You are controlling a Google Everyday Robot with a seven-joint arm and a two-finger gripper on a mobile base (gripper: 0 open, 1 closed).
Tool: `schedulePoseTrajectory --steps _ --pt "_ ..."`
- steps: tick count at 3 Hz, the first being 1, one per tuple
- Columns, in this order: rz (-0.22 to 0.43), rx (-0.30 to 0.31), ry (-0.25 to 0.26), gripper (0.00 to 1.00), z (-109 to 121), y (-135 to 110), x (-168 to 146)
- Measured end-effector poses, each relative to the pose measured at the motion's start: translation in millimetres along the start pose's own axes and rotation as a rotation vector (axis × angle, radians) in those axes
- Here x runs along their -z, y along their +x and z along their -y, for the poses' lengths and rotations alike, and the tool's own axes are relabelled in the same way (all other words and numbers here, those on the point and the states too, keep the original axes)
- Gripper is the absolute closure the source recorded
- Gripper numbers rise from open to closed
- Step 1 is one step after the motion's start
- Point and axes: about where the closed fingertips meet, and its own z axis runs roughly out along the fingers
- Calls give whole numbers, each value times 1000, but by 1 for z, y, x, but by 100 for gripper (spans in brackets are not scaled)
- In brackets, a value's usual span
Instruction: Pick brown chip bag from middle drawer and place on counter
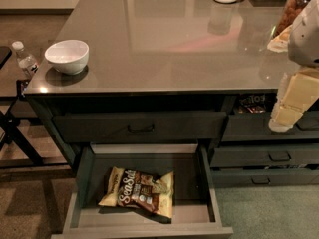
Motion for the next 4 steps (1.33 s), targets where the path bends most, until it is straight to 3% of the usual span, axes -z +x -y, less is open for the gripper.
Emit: schedulePoseTrajectory --steps 2,3,4 --pt "-4 -5 -4 0 -6 -3 -13" --pt "-37 -15 -24 0 -22 -20 -54" --pt "-69 -23 -75 0 -40 -38 -109"
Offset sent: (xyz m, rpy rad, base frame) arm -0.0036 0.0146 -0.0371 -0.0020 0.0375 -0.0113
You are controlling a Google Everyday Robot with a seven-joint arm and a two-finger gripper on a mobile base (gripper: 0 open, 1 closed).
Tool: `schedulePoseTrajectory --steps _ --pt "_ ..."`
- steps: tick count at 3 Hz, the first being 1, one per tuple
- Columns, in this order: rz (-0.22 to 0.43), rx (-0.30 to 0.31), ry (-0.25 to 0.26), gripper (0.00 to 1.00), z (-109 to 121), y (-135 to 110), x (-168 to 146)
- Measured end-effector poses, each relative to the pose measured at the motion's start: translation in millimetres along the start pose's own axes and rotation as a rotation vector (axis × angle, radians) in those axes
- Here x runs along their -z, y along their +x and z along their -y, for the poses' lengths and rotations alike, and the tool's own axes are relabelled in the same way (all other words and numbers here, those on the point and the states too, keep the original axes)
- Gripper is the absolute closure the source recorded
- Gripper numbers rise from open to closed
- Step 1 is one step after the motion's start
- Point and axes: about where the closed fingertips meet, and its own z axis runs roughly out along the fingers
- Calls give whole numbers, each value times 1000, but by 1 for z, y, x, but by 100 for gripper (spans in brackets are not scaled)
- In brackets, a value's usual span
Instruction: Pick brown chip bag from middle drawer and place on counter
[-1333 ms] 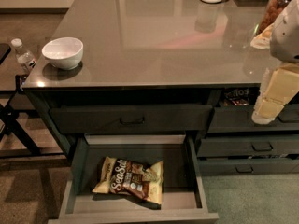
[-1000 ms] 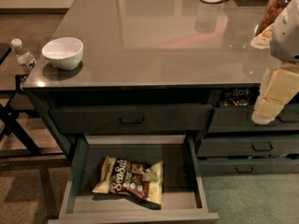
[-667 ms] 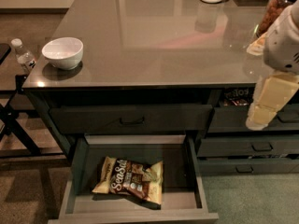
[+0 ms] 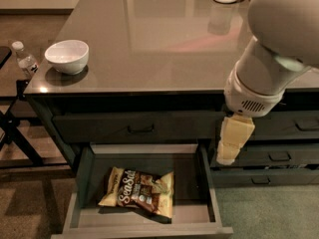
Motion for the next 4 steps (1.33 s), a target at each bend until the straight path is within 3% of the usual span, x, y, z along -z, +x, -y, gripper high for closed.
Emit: schedulePoseTrajectory --steps 1,2,3,4 --pt "0 0 0 0 0 0 0" --pt "-4 -3 -23 0 -14 -10 -26" --pt "10 -45 -133 0 -44 -41 -94" --pt "13 -129 -207 0 -59 -62 -153"
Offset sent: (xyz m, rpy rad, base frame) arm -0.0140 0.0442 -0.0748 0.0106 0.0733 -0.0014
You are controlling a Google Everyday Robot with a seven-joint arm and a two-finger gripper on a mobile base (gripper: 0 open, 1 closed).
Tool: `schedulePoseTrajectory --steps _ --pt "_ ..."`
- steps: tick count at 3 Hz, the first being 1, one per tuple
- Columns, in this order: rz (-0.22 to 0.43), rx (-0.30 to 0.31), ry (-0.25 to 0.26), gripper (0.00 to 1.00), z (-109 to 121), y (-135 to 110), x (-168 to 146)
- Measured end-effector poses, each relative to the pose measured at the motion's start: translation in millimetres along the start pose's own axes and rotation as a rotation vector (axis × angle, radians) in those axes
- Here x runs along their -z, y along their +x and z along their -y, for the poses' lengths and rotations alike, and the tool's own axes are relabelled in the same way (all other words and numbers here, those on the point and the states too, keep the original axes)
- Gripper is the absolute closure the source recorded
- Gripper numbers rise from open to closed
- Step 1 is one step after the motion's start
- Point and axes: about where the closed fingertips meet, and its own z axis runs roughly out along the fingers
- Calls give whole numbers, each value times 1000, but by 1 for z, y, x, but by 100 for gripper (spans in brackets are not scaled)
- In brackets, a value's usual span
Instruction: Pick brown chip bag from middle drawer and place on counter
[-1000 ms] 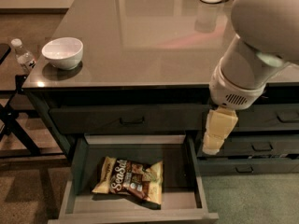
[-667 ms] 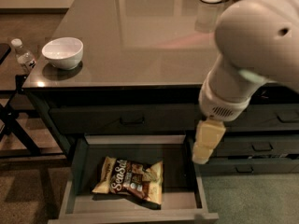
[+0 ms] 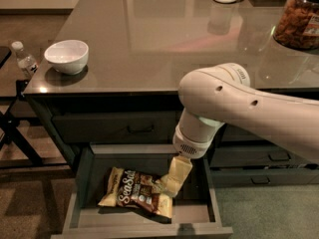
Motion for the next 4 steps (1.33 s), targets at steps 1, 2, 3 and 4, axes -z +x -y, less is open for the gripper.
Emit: schedulePoseTrajectory --steps 1,2,3,4 --pt "0 0 0 0 0 0 0" --pt "30 -14 -39 0 -5 -4 -30" --pt "104 -22 -81 0 -2 -18 -80" --pt "183 -29 -109 0 9 -33 -124"
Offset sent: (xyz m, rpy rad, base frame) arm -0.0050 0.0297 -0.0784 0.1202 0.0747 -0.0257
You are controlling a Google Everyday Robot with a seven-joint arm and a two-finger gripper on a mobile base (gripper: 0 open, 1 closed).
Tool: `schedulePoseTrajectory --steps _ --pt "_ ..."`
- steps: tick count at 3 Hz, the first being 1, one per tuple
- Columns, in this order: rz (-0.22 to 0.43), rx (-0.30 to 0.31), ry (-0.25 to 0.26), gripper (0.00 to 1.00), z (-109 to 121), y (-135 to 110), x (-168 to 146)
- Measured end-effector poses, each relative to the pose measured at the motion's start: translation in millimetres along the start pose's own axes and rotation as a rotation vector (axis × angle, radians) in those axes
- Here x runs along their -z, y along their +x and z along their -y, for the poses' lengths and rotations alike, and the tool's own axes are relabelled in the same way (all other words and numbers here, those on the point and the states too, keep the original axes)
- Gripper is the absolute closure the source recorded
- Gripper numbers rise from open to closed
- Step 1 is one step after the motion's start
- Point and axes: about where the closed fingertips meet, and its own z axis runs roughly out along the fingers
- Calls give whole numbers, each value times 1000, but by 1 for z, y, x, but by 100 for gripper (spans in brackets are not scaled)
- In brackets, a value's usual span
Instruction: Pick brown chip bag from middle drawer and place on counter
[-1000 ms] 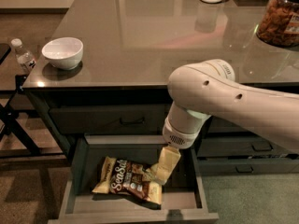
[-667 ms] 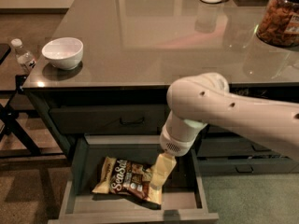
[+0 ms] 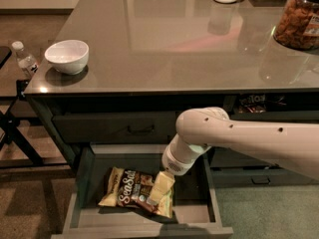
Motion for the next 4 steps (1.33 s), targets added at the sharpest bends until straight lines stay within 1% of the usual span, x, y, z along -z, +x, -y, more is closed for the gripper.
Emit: schedulePoseTrajectory --steps 1,2,3,4 --pt "0 0 0 0 0 0 0" --pt "12 -21 -51 0 -5 3 -26" --pt "28 -49 -104 0 -11 3 -79" --pt "72 -69 -125 0 -6 -3 -125"
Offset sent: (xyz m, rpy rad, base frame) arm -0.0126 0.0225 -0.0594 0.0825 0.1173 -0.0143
